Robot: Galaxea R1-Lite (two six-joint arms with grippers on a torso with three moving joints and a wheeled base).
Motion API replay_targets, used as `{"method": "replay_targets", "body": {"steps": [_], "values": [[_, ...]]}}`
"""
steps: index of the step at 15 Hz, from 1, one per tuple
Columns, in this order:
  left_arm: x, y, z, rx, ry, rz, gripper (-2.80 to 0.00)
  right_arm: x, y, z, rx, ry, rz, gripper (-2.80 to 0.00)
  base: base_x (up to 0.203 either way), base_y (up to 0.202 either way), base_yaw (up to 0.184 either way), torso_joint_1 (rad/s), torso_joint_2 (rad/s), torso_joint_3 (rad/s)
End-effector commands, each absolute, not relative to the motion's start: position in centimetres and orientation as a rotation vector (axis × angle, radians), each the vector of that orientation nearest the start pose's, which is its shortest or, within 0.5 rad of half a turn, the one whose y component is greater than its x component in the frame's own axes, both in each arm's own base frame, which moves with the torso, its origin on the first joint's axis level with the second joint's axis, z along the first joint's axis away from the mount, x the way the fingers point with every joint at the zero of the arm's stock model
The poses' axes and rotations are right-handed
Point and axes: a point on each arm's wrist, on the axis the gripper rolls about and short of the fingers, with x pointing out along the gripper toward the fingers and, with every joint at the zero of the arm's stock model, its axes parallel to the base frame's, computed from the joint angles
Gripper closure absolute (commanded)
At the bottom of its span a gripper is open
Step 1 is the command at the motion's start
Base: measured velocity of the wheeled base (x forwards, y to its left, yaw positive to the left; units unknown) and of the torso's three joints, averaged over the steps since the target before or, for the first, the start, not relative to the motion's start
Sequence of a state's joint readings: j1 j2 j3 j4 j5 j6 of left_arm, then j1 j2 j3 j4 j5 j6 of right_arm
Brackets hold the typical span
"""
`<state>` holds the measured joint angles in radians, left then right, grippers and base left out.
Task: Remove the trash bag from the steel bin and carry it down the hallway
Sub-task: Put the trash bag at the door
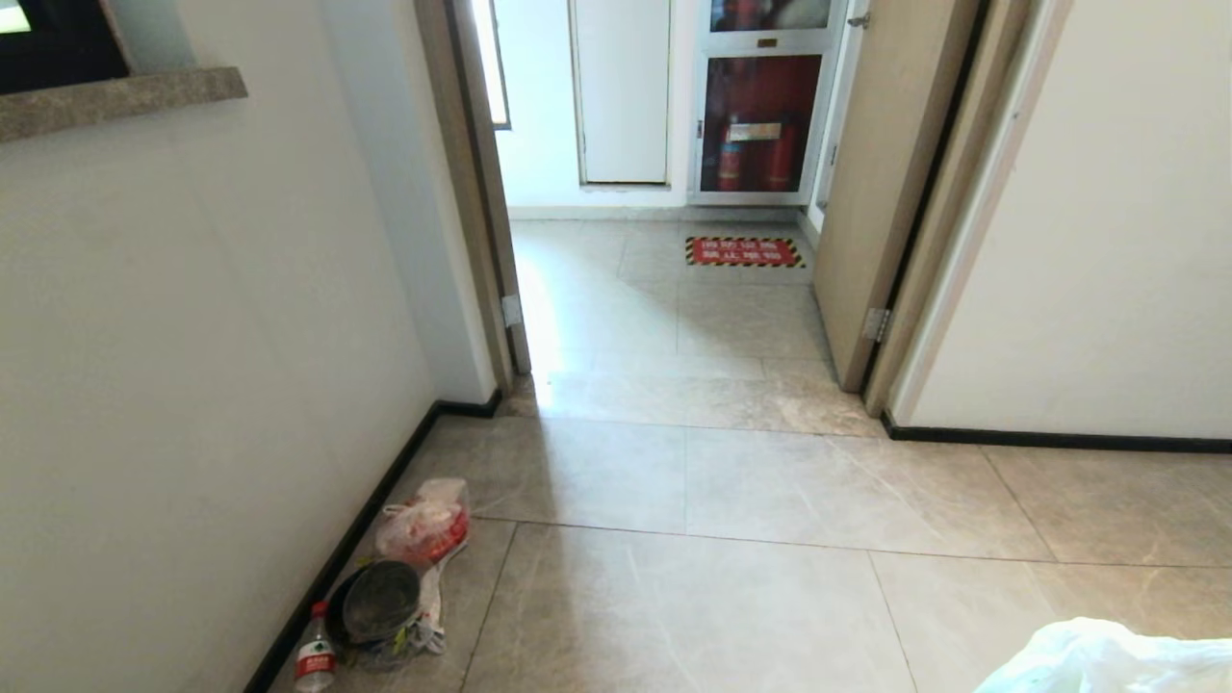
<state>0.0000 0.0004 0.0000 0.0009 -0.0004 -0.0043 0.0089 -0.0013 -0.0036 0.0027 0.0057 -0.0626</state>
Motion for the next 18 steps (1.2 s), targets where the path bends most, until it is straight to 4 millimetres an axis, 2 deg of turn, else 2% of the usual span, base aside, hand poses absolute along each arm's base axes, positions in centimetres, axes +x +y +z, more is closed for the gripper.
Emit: {"method": "replay_targets", "body": {"steps": [1,18], "values": [[-2.27,0.00,7.55,-0.005,0.002,0.000,0.00,-2.59,-0.01,7.49,-0.063,-0.042,0.014,0.00,0.005,-0.016,0.075,0.002,0.00,0.002],[-2.27,0.00,7.54,-0.005,0.002,0.001,0.00,-2.60,-0.01,7.49,-0.063,-0.039,0.013,0.00,0.001,-0.009,0.169,0.002,0.00,0.002]]}}
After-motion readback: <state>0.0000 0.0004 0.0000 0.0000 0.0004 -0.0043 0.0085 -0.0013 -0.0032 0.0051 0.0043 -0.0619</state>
